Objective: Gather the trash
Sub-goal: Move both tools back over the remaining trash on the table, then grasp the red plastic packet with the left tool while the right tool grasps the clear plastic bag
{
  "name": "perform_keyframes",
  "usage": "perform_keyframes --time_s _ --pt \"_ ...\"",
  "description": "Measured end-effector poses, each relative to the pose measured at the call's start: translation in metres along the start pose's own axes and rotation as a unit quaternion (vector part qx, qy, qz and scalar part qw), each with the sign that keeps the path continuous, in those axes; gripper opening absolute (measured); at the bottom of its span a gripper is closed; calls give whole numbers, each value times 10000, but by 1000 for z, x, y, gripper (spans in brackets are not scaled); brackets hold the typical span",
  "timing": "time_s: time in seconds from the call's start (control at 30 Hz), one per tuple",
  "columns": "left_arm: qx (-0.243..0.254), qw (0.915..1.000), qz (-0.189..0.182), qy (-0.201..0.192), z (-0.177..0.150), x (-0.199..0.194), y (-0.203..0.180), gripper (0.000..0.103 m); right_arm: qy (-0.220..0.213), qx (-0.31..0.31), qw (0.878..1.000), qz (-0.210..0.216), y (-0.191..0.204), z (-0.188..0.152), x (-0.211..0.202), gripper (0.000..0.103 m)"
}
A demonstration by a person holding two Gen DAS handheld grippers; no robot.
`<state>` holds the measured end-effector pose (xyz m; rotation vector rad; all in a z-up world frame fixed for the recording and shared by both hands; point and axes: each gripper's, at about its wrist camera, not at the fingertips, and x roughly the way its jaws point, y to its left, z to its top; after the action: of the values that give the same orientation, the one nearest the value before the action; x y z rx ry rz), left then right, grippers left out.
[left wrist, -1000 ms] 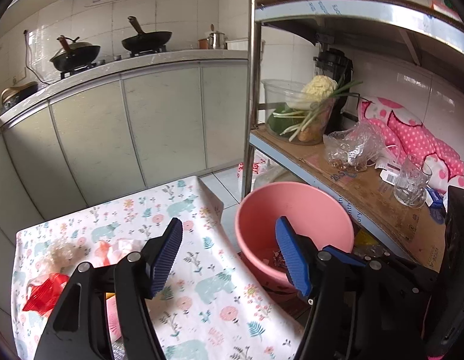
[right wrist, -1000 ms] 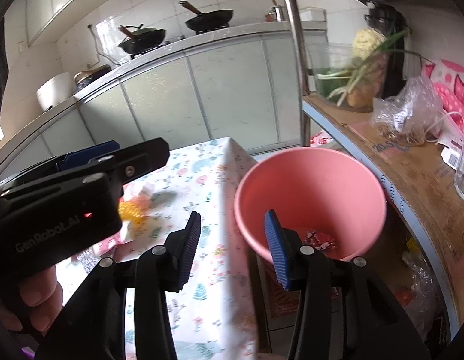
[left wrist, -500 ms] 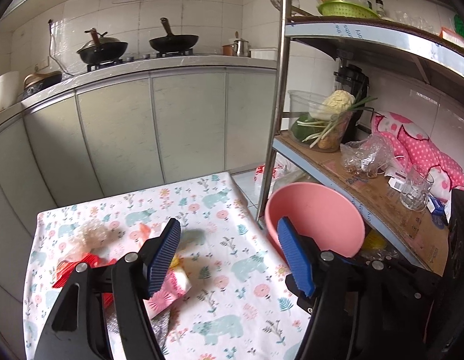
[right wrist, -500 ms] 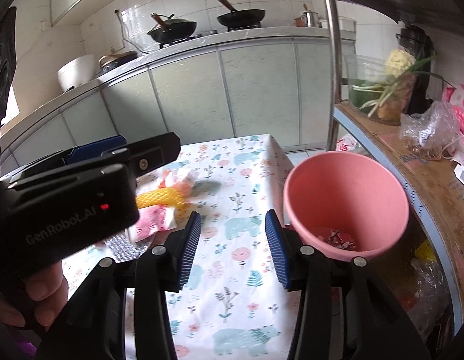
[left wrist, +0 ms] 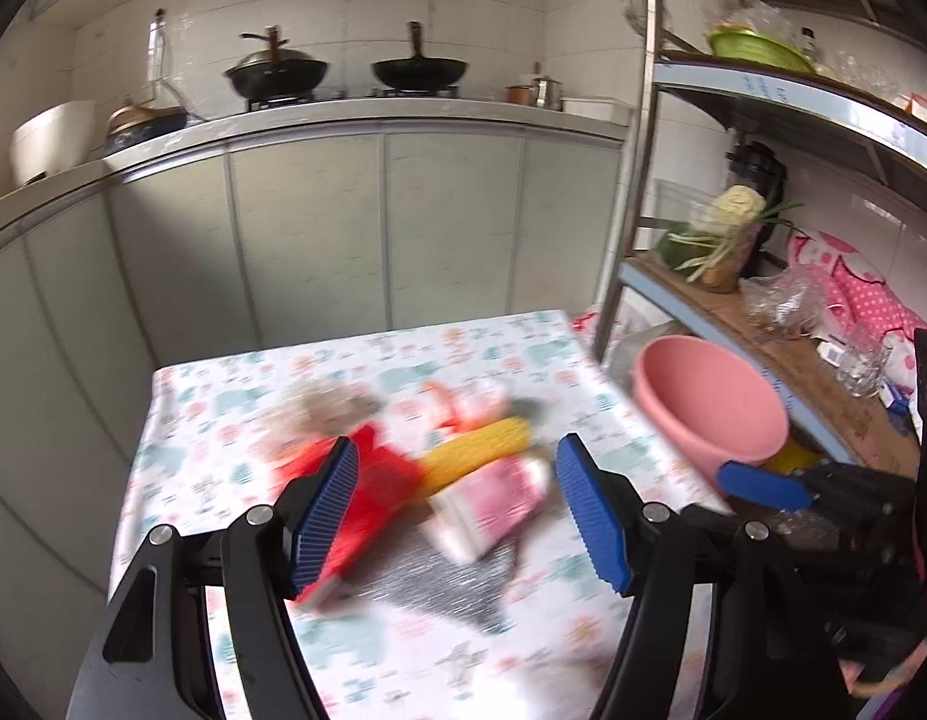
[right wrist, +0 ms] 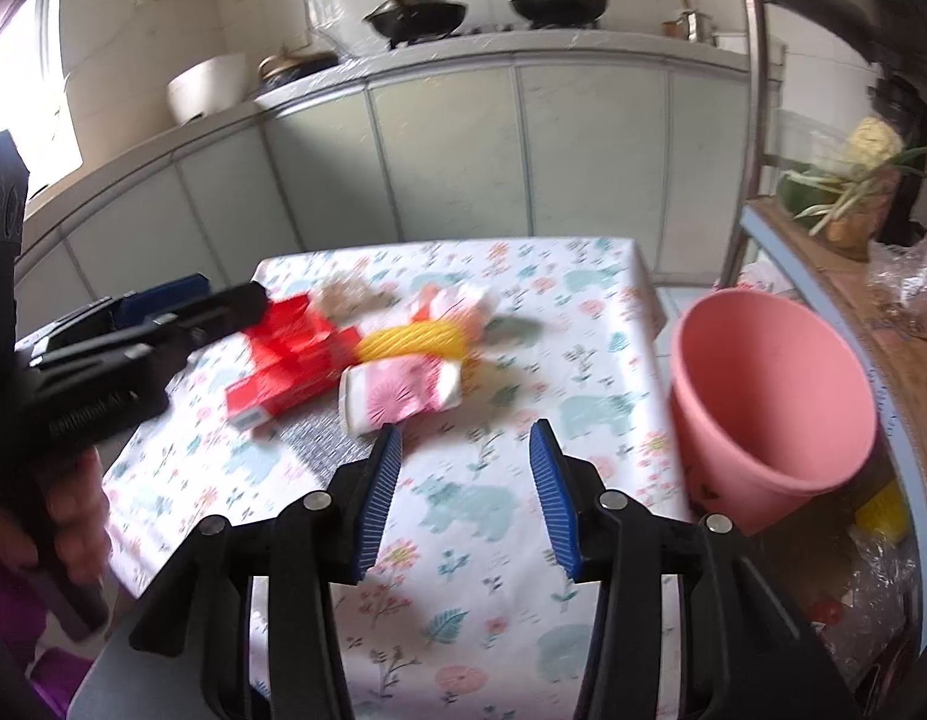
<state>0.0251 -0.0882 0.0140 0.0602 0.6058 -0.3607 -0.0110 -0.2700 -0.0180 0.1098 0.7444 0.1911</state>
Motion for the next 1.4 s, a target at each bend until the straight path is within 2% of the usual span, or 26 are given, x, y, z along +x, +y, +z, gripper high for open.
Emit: perform_keyframes --time_s 0.3,0.5,0.67,0.77,0.9,1.07,1.13,1.23,1.3,1.4 --pt "-199 9983 395 366 -48 -7 68 67 846 -484 9918 824 39 -23 17 45" --pt "-295 9959 479 713 -70 8 93 67 1226 -584 9827 1258 58 -31 33 45" --pt "-398 9953 354 812 -66 26 104 67 1439 -618 9780 1374 67 -34 46 45" --pt "-623 9946 54 825 -51 33 108 67 1545 -578 9749 1494 69 -35 52 47" --pt "-403 9973 -105 608 -28 38 93 67 1585 -631 9709 1682 75 -33 54 48" --pt "-279 9977 -126 603 -13 60 78 67 1699 -764 9674 1716 83 -36 60 48" --pt "-312 9974 -157 634 -12 70 77 62 1717 -804 9664 1733 85 -37 61 48" --pt "-521 9963 -189 661 -11 79 82 42 1764 -856 9650 1742 87 -38 63 48" --pt "-744 9946 -334 635 -11 80 88 24 1772 -877 9647 1742 88 -38 62 48" --pt "-826 9947 -389 462 -9 70 92 13 1779 -869 9649 1725 87 -38 62 48"
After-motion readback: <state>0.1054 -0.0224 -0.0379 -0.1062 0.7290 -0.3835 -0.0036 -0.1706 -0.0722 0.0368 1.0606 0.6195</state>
